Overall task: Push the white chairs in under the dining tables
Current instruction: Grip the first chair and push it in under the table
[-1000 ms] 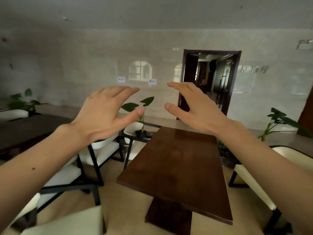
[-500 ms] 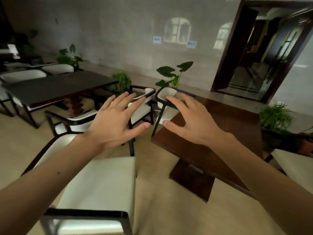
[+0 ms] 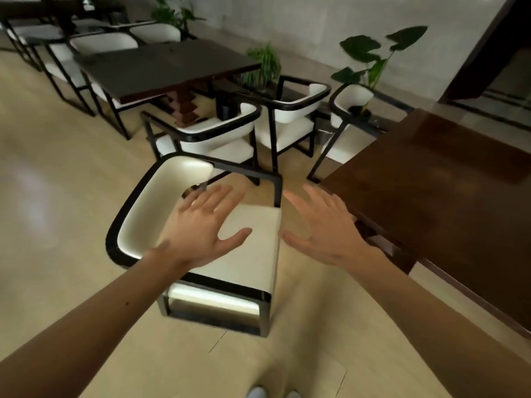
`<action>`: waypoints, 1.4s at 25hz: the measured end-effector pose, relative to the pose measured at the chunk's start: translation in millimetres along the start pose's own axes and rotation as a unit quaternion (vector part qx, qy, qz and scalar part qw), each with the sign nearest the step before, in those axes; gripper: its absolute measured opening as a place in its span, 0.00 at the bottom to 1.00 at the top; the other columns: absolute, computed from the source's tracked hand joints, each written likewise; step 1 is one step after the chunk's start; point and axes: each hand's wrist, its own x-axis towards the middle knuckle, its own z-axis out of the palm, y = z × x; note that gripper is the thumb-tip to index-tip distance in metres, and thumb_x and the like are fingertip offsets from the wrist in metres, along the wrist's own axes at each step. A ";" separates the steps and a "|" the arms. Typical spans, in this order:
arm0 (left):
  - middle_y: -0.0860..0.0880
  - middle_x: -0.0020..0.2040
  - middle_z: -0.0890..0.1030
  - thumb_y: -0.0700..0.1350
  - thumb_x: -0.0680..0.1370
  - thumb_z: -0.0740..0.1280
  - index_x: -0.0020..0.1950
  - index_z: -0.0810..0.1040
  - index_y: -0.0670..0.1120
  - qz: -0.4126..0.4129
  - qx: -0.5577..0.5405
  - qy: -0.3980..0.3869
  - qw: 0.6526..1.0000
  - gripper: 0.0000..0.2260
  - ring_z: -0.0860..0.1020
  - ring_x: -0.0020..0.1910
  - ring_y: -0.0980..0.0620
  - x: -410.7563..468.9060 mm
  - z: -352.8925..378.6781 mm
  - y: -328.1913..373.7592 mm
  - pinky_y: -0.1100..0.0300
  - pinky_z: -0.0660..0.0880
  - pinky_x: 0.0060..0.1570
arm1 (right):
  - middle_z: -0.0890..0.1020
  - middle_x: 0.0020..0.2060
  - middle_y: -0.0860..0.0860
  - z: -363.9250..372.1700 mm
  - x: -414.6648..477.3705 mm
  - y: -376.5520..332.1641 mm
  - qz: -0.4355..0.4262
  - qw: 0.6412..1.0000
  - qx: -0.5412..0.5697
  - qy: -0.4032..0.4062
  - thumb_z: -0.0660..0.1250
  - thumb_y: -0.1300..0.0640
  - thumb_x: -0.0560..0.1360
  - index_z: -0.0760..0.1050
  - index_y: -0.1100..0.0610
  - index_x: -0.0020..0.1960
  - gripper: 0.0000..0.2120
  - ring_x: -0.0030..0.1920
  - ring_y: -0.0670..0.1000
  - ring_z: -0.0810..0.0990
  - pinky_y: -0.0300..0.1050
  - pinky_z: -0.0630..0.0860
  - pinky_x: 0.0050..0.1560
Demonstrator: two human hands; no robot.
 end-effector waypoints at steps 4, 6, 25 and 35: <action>0.48 0.77 0.69 0.71 0.75 0.47 0.78 0.65 0.53 -0.074 0.002 -0.044 0.996 0.36 0.63 0.77 0.46 -22.5 26.5 -8.2 0.45 0.55 0.77 | 0.59 0.78 0.57 46.1 16.5 -6.3 -0.021 0.999 0.010 -0.024 0.52 0.26 0.74 0.50 0.41 0.79 0.38 0.78 0.60 0.55 0.62 0.56 0.74; 0.48 0.77 0.67 0.71 0.75 0.46 0.78 0.63 0.54 -0.098 0.007 -0.065 0.993 0.37 0.61 0.78 0.46 -31.8 36.0 -7.9 0.44 0.53 0.77 | 0.59 0.78 0.57 65.7 22.5 -10.0 -0.031 0.999 0.003 -0.029 0.52 0.27 0.74 0.51 0.42 0.79 0.38 0.77 0.60 0.56 0.65 0.59 0.74; 0.43 0.76 0.68 0.70 0.75 0.46 0.77 0.66 0.51 -0.058 -0.023 -0.235 0.970 0.37 0.62 0.77 0.42 -91.5 169.3 -220.8 0.40 0.51 0.75 | 0.63 0.77 0.61 269.2 75.3 -166.0 0.097 0.980 0.056 -0.162 0.57 0.30 0.76 0.55 0.47 0.80 0.38 0.77 0.62 0.60 0.66 0.57 0.74; 0.38 0.72 0.72 0.70 0.76 0.46 0.75 0.69 0.52 0.002 0.007 -0.291 0.957 0.35 0.66 0.74 0.36 -53.2 306.9 -326.7 0.37 0.56 0.71 | 0.55 0.80 0.61 408.4 126.0 -160.3 0.173 0.959 0.037 -0.223 0.49 0.31 0.78 0.52 0.45 0.81 0.35 0.79 0.61 0.54 0.64 0.50 0.76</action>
